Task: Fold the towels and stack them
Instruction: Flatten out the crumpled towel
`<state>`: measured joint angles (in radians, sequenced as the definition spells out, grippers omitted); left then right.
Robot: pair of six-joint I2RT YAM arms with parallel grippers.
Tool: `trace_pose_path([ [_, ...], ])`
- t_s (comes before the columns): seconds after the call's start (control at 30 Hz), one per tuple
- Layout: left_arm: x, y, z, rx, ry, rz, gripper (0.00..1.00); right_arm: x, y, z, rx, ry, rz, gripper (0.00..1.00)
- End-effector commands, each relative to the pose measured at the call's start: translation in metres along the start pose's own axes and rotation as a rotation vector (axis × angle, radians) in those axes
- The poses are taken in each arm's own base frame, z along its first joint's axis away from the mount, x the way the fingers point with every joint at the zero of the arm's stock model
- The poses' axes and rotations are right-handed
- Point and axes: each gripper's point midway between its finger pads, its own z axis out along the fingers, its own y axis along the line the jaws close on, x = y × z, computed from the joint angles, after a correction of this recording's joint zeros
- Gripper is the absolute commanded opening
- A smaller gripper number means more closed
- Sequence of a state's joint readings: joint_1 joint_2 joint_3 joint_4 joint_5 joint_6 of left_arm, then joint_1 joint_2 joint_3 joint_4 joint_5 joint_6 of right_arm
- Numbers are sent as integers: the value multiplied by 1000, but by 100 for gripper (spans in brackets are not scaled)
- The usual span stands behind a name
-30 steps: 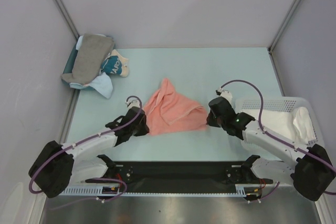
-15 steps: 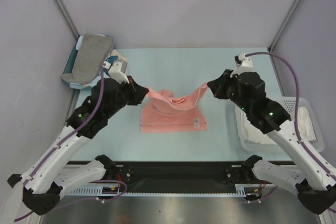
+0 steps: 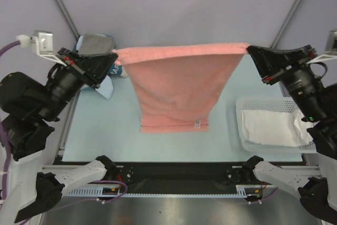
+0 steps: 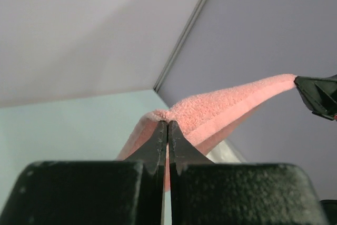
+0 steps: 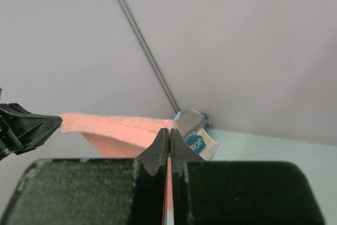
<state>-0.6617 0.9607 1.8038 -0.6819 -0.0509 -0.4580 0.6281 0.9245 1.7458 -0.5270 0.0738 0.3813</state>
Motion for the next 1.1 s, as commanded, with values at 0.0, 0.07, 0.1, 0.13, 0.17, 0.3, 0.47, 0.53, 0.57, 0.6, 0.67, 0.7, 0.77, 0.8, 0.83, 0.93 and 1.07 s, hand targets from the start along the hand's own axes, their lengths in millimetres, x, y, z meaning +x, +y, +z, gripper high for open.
trace_pose_path([
  [0.0, -30, -22, -10, 79, -57, 33, 0, -33, 19, -7, -69, -69, -51, 0],
  [0.07, -41, -36, -15, 138, -75, 31, 0, -52, 30, -11, -98, -109, -58, 0],
  [0.1, -55, -43, -22, 159, -111, 33, 0, -56, 33, -10, -110, -117, -62, 0],
  [0.13, -60, -47, -21, 169, -124, 34, 0, -68, 38, -13, -123, -147, -69, 0],
  [0.17, -64, -49, -20, 174, -135, 39, 0, -70, 39, -8, -124, -150, -72, 0],
  [0.3, -79, -53, -13, 176, -179, 54, 0, -74, 36, 13, -102, -171, -111, 0],
  [0.47, -58, -27, 50, 75, -135, 100, 0, -40, 12, 64, -23, -103, -179, 0],
  [0.53, -46, 3, 88, 44, -93, 85, 0, -21, -10, 97, 26, -74, -198, 0],
  [0.57, -35, 2, 102, 72, -62, 63, 0, -17, -17, 107, 29, -65, -189, 0],
  [0.6, -42, 21, 115, 42, -92, 62, 0, -11, -34, 119, 56, -51, -184, 0],
  [0.67, -18, 56, 154, 0, -35, 33, 0, 5, -67, 150, 45, -15, -164, 0],
  [0.7, -17, 73, 169, -6, -32, 31, 0, 12, -79, 161, 50, -2, -133, 0],
  [0.77, -7, 100, 193, -26, -11, 10, 0, 35, -120, 193, 74, 37, -114, 0],
  [0.8, 7, 133, 217, -58, 10, -3, 0, 42, -131, 203, 76, 47, -92, 0],
  [0.83, 11, 145, 228, -63, 9, -4, 0, 51, -145, 214, 81, 56, -83, 0],
  [0.93, 42, 206, 273, -107, 50, -25, 0, 76, -191, 253, 87, 80, -63, 0],
  [1.07, 44, 251, 314, -98, 19, -17, 0, 128, -264, 302, 130, 135, -34, 0],
])
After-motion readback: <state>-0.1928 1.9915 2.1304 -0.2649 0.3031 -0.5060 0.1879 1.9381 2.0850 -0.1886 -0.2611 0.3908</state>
